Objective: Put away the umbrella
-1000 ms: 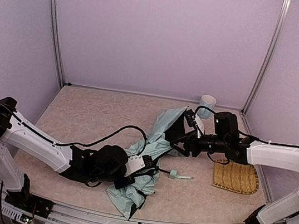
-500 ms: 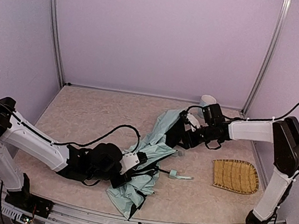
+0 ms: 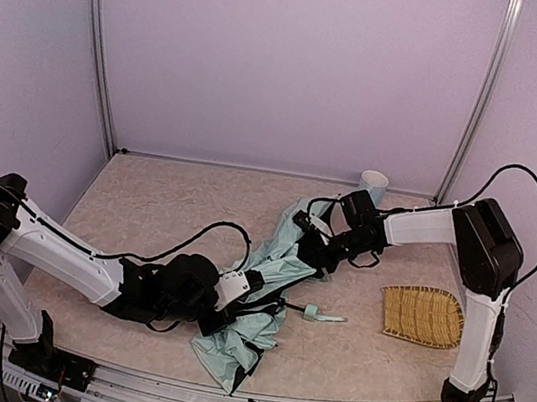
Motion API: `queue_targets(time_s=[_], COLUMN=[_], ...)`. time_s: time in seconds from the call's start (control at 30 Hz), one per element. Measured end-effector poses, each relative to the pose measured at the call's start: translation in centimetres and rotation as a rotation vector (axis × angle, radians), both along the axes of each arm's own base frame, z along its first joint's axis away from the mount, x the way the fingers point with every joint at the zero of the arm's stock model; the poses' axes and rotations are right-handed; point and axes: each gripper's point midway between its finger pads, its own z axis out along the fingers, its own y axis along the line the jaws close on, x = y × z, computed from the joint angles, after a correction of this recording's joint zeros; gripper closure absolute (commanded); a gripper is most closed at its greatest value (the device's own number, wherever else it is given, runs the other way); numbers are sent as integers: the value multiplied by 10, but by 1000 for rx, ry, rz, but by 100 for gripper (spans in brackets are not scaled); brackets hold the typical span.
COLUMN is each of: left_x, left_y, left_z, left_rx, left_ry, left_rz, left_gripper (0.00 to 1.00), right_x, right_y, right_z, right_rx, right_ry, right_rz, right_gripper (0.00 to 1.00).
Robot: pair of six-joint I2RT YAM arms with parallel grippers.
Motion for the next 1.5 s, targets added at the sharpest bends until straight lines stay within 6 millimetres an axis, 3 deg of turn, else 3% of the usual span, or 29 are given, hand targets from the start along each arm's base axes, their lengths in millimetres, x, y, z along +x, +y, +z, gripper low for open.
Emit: queue_targets(time_s=[0.23,0.43,0.63,0.97,1.3,1.5], left_x=[3,4,4,6,7,7], left_y=[2,4,5,6,7,7], left_z=[1,-1,-2,-1,1,2], left_rx=[0,11,19,21,19,16], left_ry=[0,5,8,2,-4,-6], left_rz=[8,13,14,24,30,30], left_gripper=[100,100,100,100,100,100], right_x=[-32,-49,-50,-50,-81,-97], right_y=[17,22,25,7,-11,-16], right_z=[-5,-9,0,43,8,13], right_rx=[74,124,159,225,218,230], right_ry=[57,91,81,50,207,220], right_rz=[126,150,139,72,-15,-28], right_gripper=[46,82,97,85,67,67])
